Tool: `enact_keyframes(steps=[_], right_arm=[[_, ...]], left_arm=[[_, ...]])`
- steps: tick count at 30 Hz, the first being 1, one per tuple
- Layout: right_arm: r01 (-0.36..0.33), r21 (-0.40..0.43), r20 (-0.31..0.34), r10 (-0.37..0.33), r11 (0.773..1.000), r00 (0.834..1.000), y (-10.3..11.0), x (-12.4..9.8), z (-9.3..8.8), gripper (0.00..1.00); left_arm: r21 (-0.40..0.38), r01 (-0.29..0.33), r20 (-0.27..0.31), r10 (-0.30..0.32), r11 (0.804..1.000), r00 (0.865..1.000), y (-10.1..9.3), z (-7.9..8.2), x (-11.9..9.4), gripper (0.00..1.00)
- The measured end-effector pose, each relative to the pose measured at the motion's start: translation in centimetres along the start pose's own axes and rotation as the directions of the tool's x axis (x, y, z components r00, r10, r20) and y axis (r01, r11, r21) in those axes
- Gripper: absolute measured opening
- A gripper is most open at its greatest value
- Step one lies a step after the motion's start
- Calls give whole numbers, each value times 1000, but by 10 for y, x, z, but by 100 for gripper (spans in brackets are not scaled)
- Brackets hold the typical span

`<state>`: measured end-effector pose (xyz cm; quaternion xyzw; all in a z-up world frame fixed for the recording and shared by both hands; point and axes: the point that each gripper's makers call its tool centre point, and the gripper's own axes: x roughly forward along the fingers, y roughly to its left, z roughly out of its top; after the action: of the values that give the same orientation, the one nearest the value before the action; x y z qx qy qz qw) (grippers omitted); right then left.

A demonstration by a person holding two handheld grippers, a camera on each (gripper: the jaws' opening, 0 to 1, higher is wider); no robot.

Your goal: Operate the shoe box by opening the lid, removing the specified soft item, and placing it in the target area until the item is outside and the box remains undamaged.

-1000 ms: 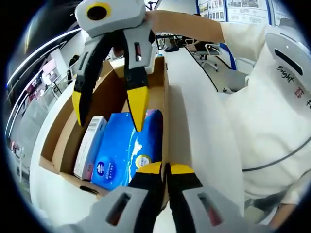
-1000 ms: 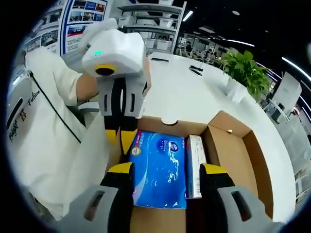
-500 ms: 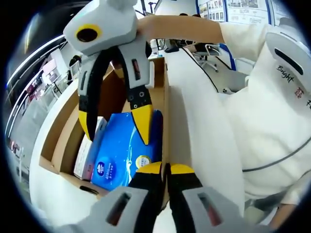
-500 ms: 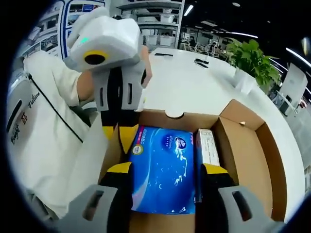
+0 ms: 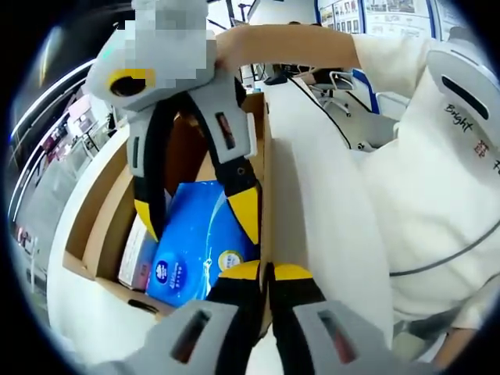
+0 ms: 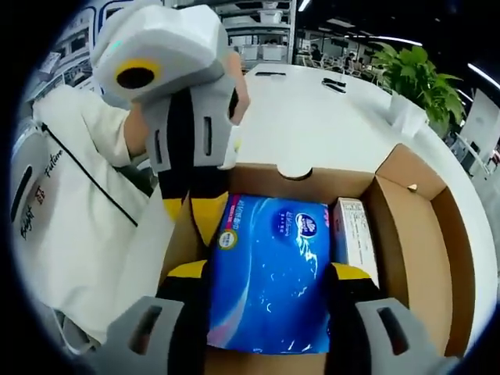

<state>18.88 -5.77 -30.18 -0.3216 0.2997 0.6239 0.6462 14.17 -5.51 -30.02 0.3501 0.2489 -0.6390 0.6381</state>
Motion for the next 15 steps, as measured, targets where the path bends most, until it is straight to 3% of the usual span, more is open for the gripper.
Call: enact_keyframes(steps=[15], right_arm=[[1, -27, -6, -1, 1000, 1000, -3, -4, -5, 56]], left_arm=[[1, -4, 3, 4, 1000, 1000, 0, 0, 0, 2]])
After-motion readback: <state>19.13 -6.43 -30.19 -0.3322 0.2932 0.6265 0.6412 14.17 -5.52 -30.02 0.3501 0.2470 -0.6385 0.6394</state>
